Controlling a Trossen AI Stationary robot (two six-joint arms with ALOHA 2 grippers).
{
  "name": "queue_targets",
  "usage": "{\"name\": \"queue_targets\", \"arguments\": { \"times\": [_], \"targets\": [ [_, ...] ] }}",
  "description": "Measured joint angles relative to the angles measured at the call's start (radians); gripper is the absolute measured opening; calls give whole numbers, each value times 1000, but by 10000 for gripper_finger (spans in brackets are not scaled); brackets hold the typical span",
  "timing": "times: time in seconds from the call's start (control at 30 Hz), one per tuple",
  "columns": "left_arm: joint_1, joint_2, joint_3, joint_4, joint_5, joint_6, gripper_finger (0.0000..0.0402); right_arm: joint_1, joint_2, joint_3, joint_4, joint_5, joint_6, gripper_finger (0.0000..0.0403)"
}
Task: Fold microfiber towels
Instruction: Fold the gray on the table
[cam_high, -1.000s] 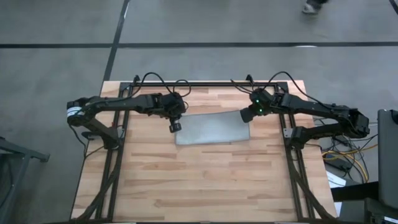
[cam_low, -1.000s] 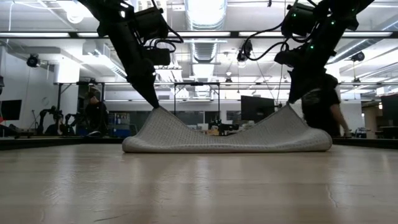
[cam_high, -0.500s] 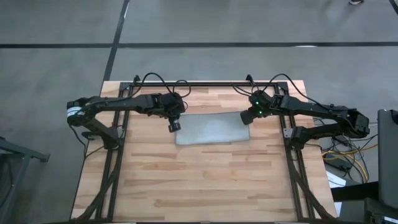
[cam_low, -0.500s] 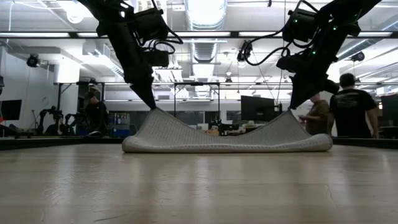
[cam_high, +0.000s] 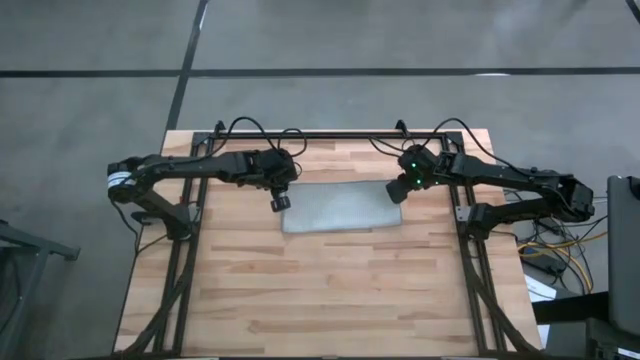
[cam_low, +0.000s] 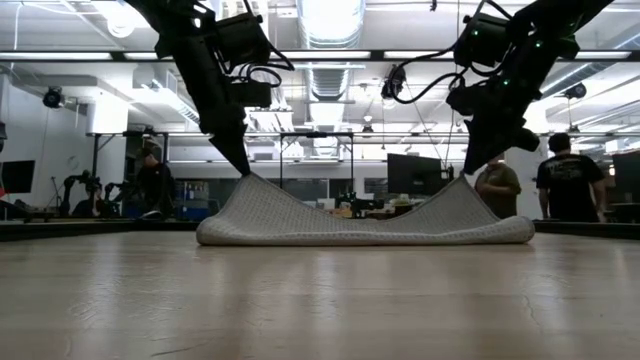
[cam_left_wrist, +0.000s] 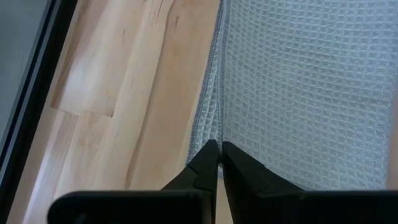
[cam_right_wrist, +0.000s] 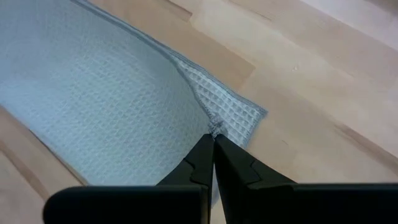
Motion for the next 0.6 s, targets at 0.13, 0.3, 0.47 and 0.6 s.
{"name": "queue_targets", "arguments": {
  "times": [0.13,0.3,0.47,0.6],
  "targets": [
    [0,0,0,0,0,0,26,0,0,0,3,-4,0,9],
    [0,0,0,0,0,-8,26,0,0,-7,5,-37,0,9],
    [0,0,0,0,0,-7,26,0,0,-10,7,-19,2,9],
    [0,0,0,0,0,-7,26,0,0,-10,9,-18,2,9]
  ]
}}
